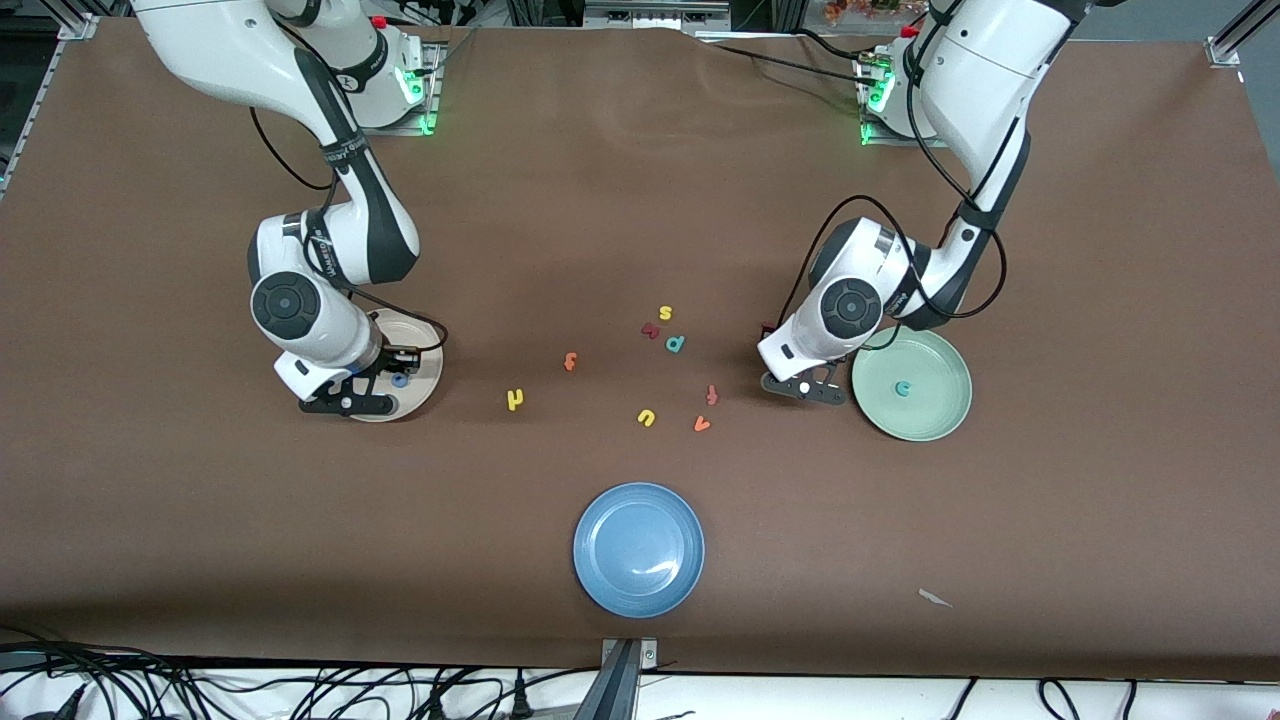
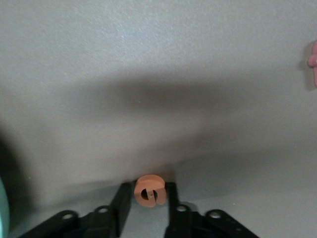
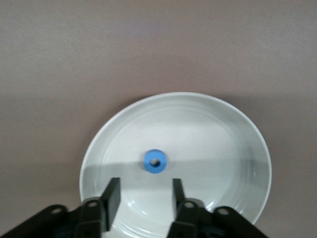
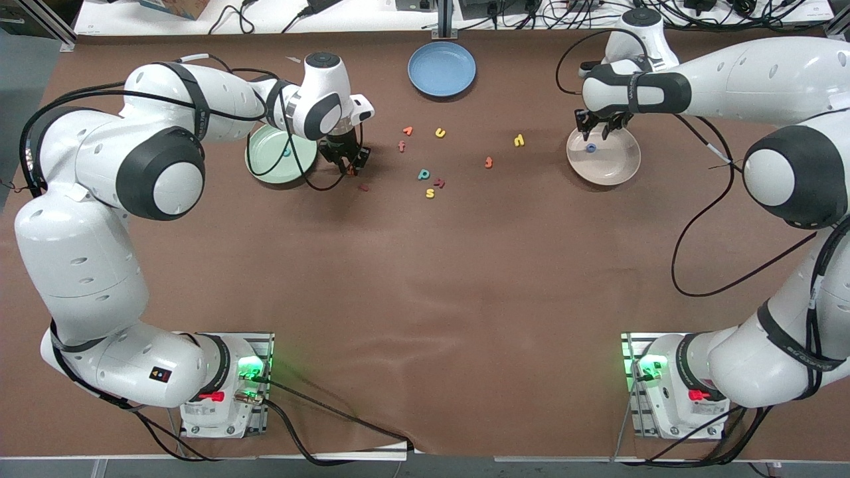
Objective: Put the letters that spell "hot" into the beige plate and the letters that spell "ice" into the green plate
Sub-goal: 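Drop the o on the beige plate and grasp the yellow h with the right gripper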
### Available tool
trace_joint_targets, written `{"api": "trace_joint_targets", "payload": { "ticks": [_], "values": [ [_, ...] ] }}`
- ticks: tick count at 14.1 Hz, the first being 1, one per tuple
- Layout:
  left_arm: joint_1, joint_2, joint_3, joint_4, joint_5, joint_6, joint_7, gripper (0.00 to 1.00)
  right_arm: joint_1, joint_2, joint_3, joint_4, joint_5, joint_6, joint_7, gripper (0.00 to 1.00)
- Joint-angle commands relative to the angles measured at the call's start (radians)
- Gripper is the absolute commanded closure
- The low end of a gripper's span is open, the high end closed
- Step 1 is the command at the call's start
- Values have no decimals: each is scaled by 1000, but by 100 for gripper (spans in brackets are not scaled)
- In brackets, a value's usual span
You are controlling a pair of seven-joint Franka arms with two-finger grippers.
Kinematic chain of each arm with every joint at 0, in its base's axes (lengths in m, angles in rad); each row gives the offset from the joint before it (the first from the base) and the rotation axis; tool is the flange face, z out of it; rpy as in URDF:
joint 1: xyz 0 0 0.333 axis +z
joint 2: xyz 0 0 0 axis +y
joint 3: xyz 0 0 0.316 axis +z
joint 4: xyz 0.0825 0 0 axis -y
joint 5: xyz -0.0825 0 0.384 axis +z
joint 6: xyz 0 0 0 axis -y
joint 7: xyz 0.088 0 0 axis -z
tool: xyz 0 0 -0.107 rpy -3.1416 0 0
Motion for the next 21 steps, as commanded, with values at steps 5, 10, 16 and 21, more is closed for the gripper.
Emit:
{"api": "trace_joint_targets", "payload": {
  "ticks": [5, 10, 16, 21],
  "values": [
    [16, -56, 3, 2, -10, -20, 15, 91, 37, 9, 70, 90, 59, 4, 239, 0],
    [138, -110, 3, 70, -2, -224, 180, 87, 116, 138, 71, 229, 60, 5, 288, 0],
    [243, -75, 5, 35, -1, -217, 336, 87, 146, 273, 84, 323, 50, 56, 272, 0],
    [255, -24, 5, 36, 48, -217, 336, 71, 152, 308, 84, 323, 54, 113, 269, 5]
  ]
}}
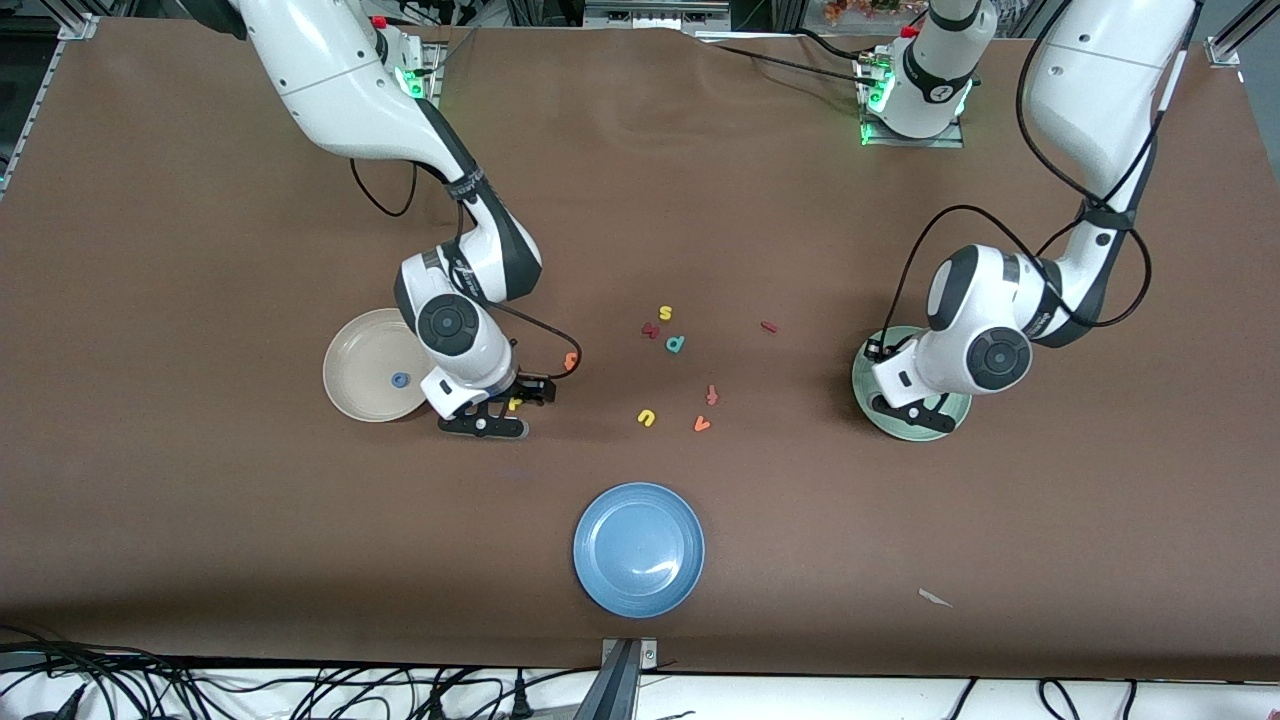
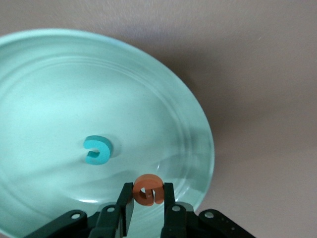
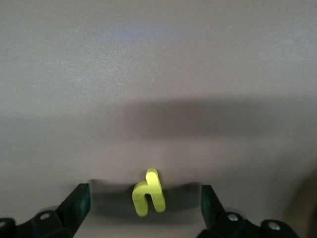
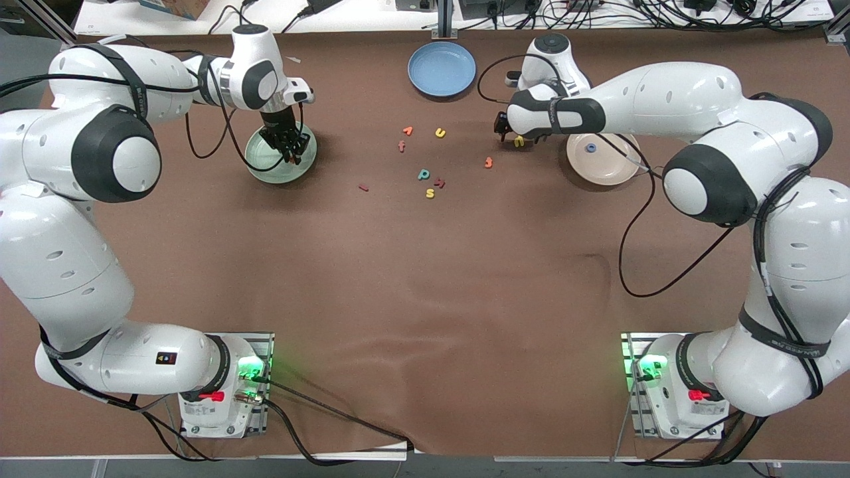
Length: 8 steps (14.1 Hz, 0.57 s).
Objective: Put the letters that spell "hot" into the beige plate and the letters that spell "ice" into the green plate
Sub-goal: 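Release the e on the green plate while the right gripper carries the h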
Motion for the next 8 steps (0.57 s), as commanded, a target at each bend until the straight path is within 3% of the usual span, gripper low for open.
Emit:
{"api": "trace_joint_targets", "payload": {
  "ticks": [1, 2, 3, 6, 8],
  "values": [
    [16, -1, 0, 7, 29, -7, 15, 28, 0, 15, 0, 33, 9, 0, -14, 13],
    [16, -11, -2, 12, 29, -16, 15, 1, -1, 16, 0, 33, 9, 0, -14, 23],
    [16, -28, -3, 13, 29, -25, 17, 0, -1, 16, 0, 33, 10, 0, -15, 33],
    [-5, -92, -35, 39, 16, -97, -8, 0, -3, 16, -2, 31, 12, -2, -15, 47],
    [-5, -103, -78, 39, 14, -104, -140, 0, -3, 18, 0, 27, 13, -2, -15, 58]
  ]
}}
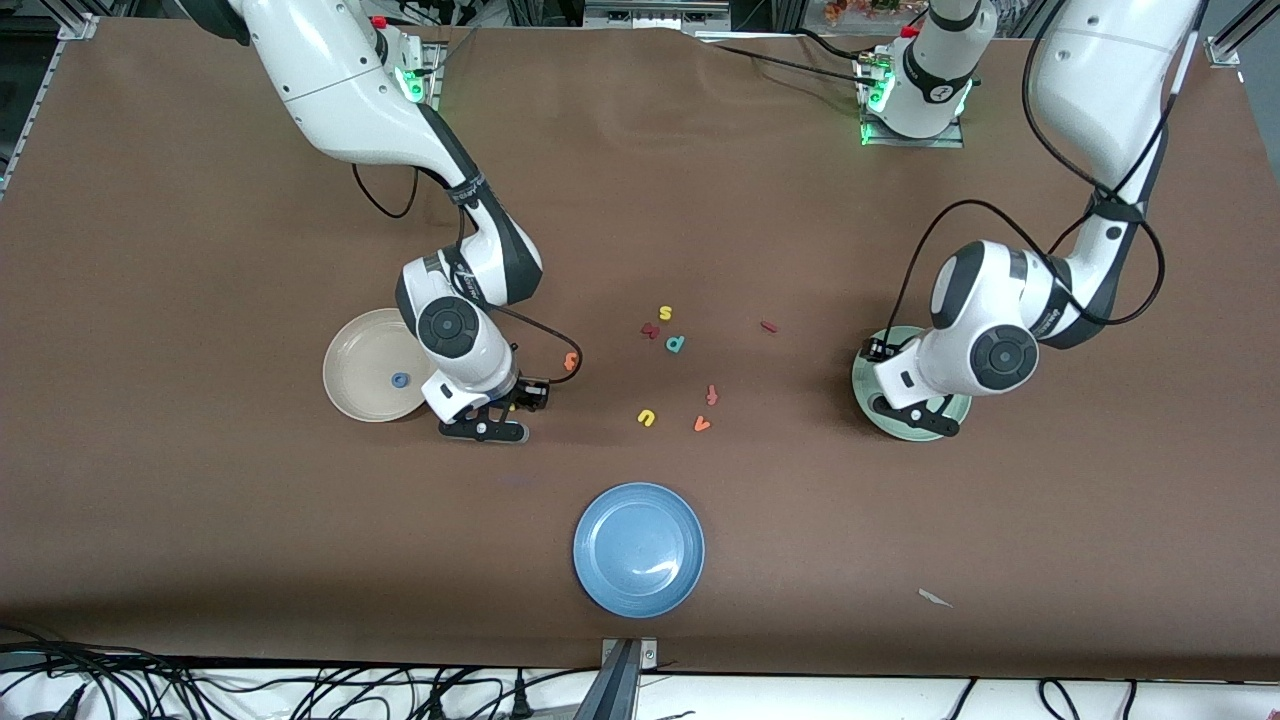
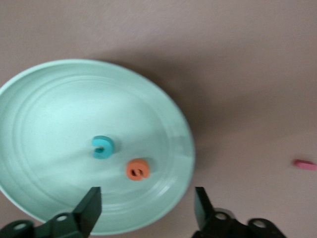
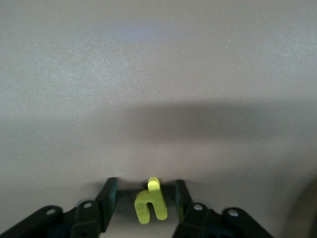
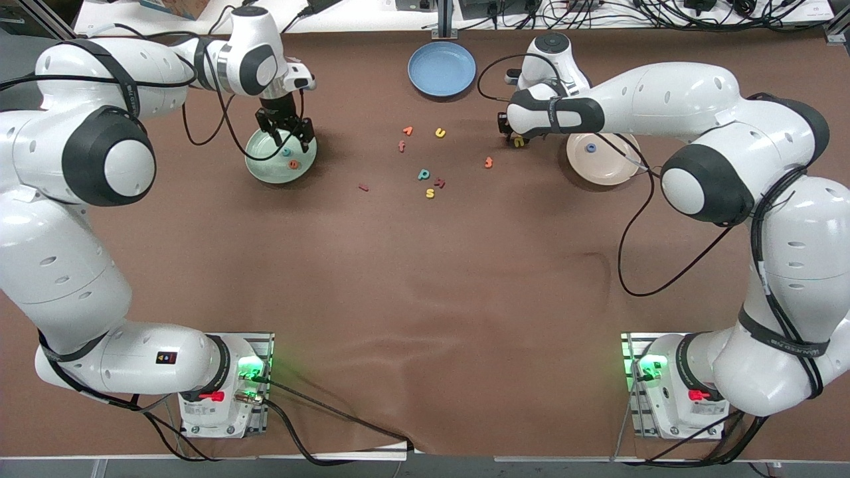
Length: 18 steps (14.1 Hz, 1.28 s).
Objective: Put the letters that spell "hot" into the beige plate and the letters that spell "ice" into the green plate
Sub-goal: 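Release the e on the green plate while the right gripper carries the h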
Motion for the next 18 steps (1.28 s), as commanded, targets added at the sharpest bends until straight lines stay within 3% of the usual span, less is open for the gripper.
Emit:
{"api": "trace_joint_targets", "payload": {
  "ticks": [1, 4, 5, 7, 10, 13, 15, 18],
  "values": [
    [-10, -35, -56, -12, 6, -25, -181, 0, -1, 17, 2, 7, 13, -4, -12, 58],
    [-17, -27, -104, -18, 6, -27, -382, 0, 1, 20, 2, 5, 15, -6, -7, 63],
    [-17, -27, -116, -22, 3, -25, -430, 1, 1, 20, 2, 5, 15, -6, -7, 68],
    [-17, -9, -150, -27, -56, -24, -610, 2, 1, 22, 2, 1, 15, -7, -6, 72],
    [-33, 14, -160, -44, -107, -2, -770, 9, 1, 22, 2, -3, 15, -7, -4, 76],
    [-72, 39, -160, -102, -155, 149, -928, 10, -4, 13, 4, 7, 15, -17, -13, 80],
    [-79, 54, -160, -102, -176, 170, -999, 17, -18, -10, 1, 34, 25, -102, -18, 80],
    [-84, 86, -160, -121, -179, 191, -1010, 35, -45, -65, -4, 60, 47, -225, -103, 80]
  ]
}}
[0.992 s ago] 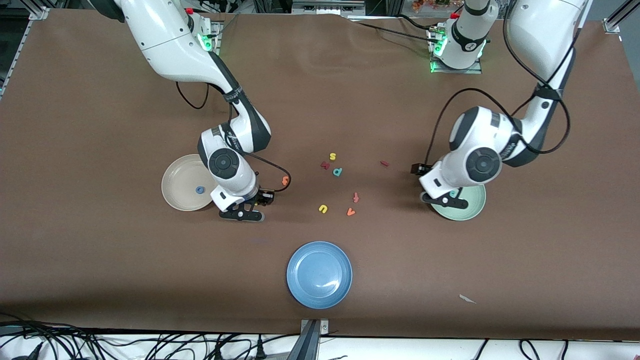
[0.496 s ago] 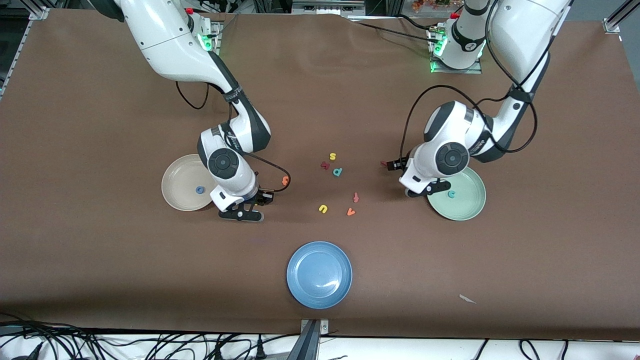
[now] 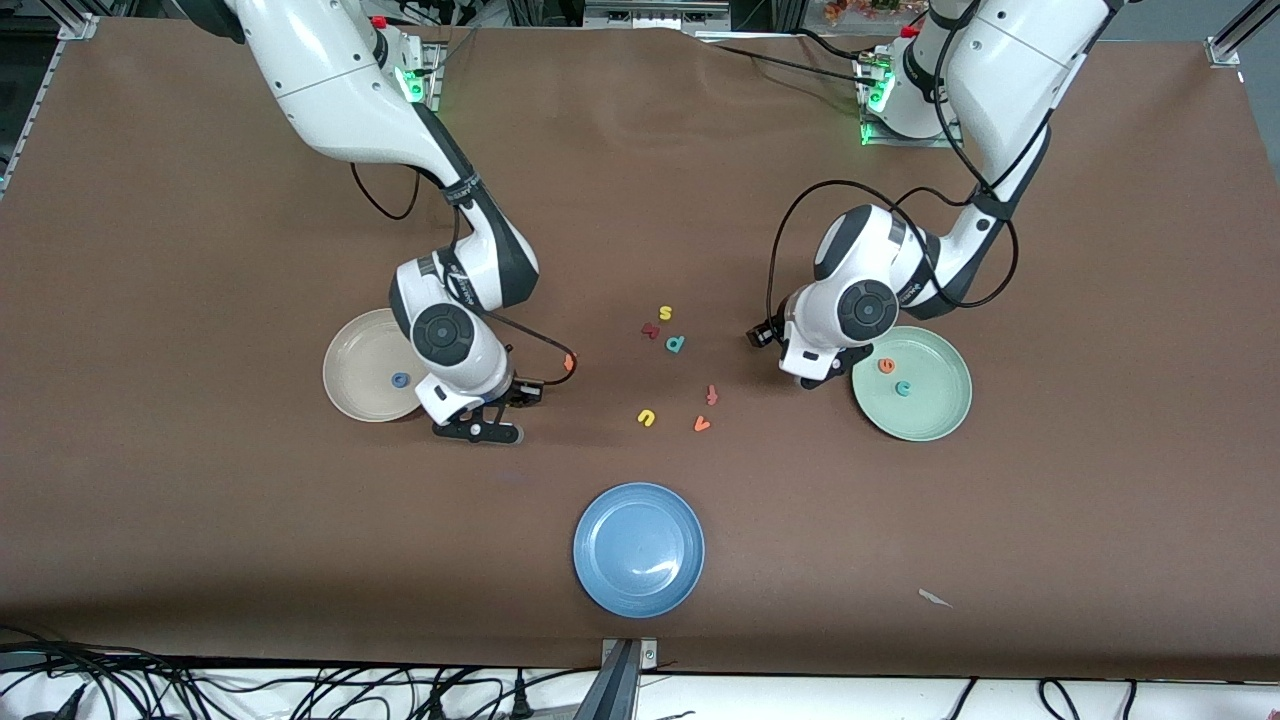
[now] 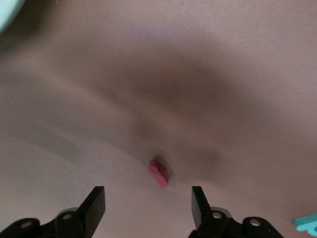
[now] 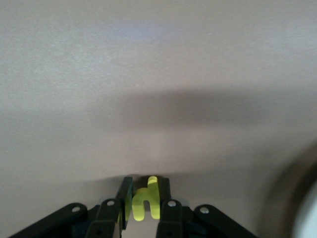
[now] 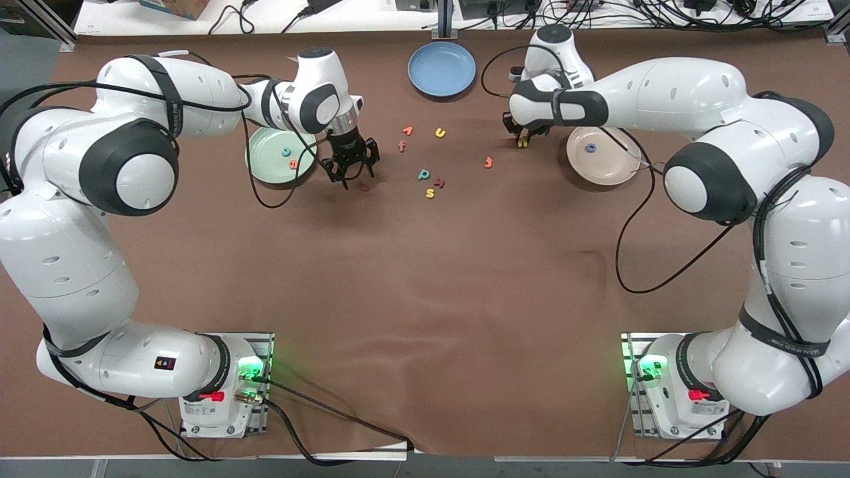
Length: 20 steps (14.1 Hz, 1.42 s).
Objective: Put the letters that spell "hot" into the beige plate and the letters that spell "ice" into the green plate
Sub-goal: 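Release the e on the green plate while the right gripper carries the h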
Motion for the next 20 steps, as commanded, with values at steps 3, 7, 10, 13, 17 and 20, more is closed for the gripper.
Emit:
{"api": "trace_joint_targets", "payload": {
  "ticks": [3, 7, 10, 13, 17, 20],
  "values": [
    [11, 28, 1, -22, -31, 34, -17, 51, -33, -125, -22, -32, 37, -155, -107, 80],
    [13, 31, 1, -16, -77, 36, -18, 59, -33, -254, -84, -254, 37, -26, -206, 80],
    [13, 40, 1, -14, -80, 43, -17, 90, -35, -318, -111, -406, 37, 107, -261, 80],
    [10, 43, 1, -13, -80, 71, -9, 100, -35, -340, -118, -518, 37, 234, -301, 77],
    [11, -19, 1, 24, -71, 7, -6, 100, -33, -349, -116, -531, 39, 269, -301, 0],
    [23, -35, 8, 140, -61, -156, 24, 100, -30, -349, -93, -511, 60, 259, -201, 0]
  ]
}}
